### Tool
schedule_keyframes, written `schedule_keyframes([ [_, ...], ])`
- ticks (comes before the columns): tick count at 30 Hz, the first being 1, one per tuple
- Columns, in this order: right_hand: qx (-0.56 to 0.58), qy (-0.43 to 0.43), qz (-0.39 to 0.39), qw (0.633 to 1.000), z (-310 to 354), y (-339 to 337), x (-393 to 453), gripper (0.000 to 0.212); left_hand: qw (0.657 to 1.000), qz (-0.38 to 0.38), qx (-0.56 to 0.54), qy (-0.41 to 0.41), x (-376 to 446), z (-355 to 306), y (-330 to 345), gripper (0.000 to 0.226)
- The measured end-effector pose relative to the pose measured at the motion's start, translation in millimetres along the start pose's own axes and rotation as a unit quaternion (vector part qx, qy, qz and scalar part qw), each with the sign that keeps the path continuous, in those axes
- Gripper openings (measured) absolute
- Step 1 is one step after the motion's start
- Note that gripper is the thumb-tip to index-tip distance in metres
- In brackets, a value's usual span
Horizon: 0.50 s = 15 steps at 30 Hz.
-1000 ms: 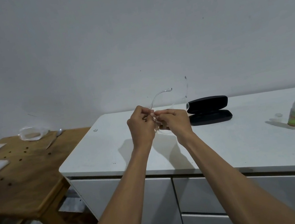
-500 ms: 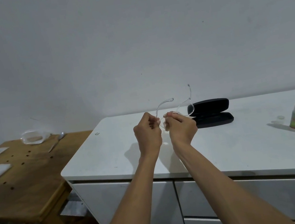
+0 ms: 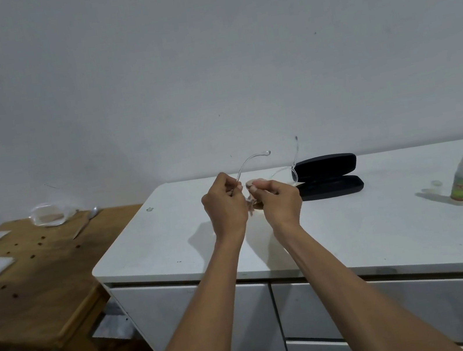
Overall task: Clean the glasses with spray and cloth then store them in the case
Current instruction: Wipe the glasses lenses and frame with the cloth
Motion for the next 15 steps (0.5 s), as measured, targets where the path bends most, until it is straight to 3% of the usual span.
schedule_keyframes([
  [5, 0.029, 0.012, 0.051, 0.998, 1, -2, -1, 0.024, 1.0, -0.009, 0.013, 0.006, 5, -1, -4, 0.015],
  [15, 0.0, -0.005, 0.031, 1.0, 3, -1, -6, 0.022, 0.999, -0.028, 0.033, 0.026, 12, 3, -7, 0.016],
])
Point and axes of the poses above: each hand's wrist, its own x-axis towards the middle knuckle, its own y-axis out of the palm, z = x × y, the point moved 2 cm from there along x, towards the middle knuckle, and after that the axes turned 11 degrees about -y, right-handed, at the moved point
